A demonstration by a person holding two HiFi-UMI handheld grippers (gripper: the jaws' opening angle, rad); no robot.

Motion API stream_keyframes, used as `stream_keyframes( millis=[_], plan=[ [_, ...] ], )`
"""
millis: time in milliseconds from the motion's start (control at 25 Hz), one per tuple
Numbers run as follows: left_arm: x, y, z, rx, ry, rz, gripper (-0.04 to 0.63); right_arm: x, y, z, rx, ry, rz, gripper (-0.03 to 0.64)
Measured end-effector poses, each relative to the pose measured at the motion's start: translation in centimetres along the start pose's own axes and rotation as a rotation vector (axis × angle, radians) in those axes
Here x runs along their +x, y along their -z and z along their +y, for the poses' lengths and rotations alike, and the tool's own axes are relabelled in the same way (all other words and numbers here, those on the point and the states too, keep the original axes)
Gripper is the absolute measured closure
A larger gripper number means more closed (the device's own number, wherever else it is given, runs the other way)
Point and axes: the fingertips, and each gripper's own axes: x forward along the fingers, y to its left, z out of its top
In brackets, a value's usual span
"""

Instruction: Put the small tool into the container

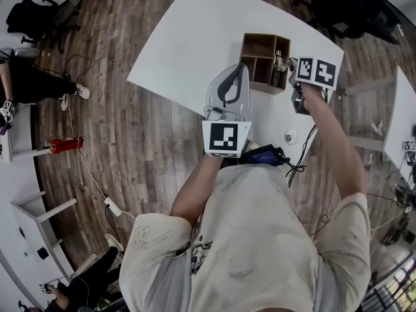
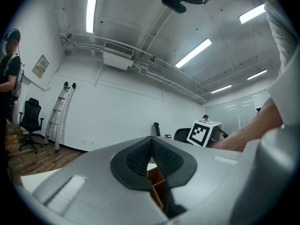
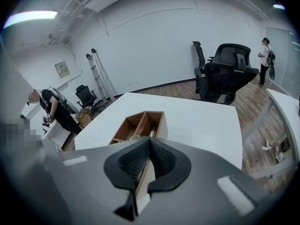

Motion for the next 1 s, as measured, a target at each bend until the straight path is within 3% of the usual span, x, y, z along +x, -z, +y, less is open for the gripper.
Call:
stream_keyframes(
  millis=[240,640,1000],
  plan=[
    [0.3,0.0,0.0,0.001,0.007,0.000,0.581,0.0,-0.4,0.4,0.039,-0.026,-0.035,0.611],
    [0.3,-0.3,0.8,0.002,-0.001,-0.003,0.581,-0.5,-0.7,0.5,0.002,0.003,-0.102,0.611],
    [-0.2,-0.4,2.4,0.021,0.002,-0.001,0.581,-1.4,-2.2,2.4,-0.122,0.056,-0.238,0.611]
  ],
)
